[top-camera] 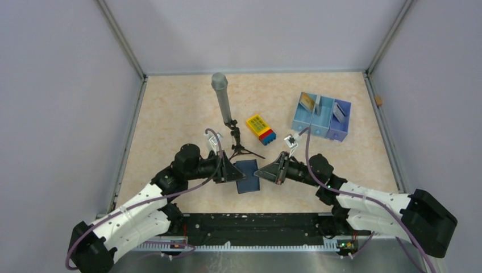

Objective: Put the credit cards into the card holder
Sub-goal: Close the card holder.

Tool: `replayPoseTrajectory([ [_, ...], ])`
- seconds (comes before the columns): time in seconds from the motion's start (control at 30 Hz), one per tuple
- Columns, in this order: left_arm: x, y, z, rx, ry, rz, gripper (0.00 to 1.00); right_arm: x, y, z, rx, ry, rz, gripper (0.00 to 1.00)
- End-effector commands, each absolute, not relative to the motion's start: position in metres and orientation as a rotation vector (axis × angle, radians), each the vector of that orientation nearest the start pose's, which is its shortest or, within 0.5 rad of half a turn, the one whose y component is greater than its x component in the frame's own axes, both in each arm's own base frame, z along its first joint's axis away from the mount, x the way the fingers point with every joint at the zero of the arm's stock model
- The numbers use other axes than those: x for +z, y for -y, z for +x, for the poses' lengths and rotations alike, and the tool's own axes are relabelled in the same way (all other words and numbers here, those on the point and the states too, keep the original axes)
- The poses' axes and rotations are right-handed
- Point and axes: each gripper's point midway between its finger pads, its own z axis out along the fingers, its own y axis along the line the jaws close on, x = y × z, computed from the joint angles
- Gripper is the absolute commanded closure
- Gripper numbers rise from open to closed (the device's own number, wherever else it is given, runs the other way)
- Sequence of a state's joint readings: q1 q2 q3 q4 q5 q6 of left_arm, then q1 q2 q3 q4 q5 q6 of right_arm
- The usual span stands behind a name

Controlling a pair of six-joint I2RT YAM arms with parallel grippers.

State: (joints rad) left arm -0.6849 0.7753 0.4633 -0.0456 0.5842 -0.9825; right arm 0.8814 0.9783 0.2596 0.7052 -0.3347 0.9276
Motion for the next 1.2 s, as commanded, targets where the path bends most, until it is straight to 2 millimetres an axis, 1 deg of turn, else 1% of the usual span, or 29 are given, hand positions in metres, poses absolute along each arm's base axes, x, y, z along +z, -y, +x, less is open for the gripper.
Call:
replayPoseTrajectory([
  [0.0,0.211,0.271,0.121,-1.690,-2.141,0.181,0.68,0.212,-0.314,0.148,1.608,-1.763,-0.266,1.00],
  [0.23,0.211,0.272,0.125,-1.689,-2.127,0.160,0.84,0.202,-0.318,0.144,1.612,-1.808,-0.314,1.00],
  [0.37,0.208,0.270,0.127,-1.670,-2.124,0.146,1.00,0.194,-0.317,0.146,1.572,-1.847,-0.314,1.00],
  [0.43,0.202,0.267,0.132,-1.627,-2.135,0.104,1.00,0.190,-0.317,0.150,1.525,-1.875,-0.320,0.99],
  [0.47,0.198,0.264,0.135,-1.597,-2.142,0.072,1.00,0.189,-0.316,0.153,1.500,-1.884,-0.325,0.90],
  [0.53,0.192,0.259,0.140,-1.561,-2.141,0.002,1.00,0.186,-0.314,0.157,1.433,-1.904,-0.348,0.67],
  [0.6,0.190,0.254,0.146,-1.535,-2.124,-0.071,1.00,0.185,-0.311,0.162,1.348,-1.916,-0.371,0.48],
  [0.67,0.189,0.249,0.154,-1.495,-2.113,-0.143,1.00,0.189,-0.308,0.166,1.262,-1.908,-0.409,0.40],
  [0.73,0.188,0.245,0.160,-1.460,-2.106,-0.190,1.00,0.191,-0.305,0.171,1.127,-1.893,-0.458,0.32],
  [0.77,0.185,0.243,0.161,-1.438,-2.125,-0.210,1.00,0.195,-0.306,0.173,1.055,-1.881,-0.485,0.30],
  [0.83,0.176,0.240,0.165,-1.385,-2.183,-0.255,1.00,0.196,-0.309,0.167,0.887,-1.858,-0.557,0.29],
  [0.87,0.173,0.238,0.166,-1.370,-2.204,-0.273,1.00,0.198,-0.310,0.168,0.814,-1.846,-0.570,0.29],
  [0.97,0.161,0.236,0.168,-1.340,-2.278,-0.344,1.00,0.203,-0.318,0.167,0.664,-1.809,-0.612,0.28],
  [1.07,0.156,0.233,0.169,-1.313,-2.323,-0.393,1.00,0.203,-0.333,0.161,0.516,-1.766,-0.673,0.28],
  [1.17,0.160,0.232,0.171,-1.316,-2.318,-0.417,1.00,0.192,-0.353,0.151,0.425,-1.760,-0.729,0.28],
])
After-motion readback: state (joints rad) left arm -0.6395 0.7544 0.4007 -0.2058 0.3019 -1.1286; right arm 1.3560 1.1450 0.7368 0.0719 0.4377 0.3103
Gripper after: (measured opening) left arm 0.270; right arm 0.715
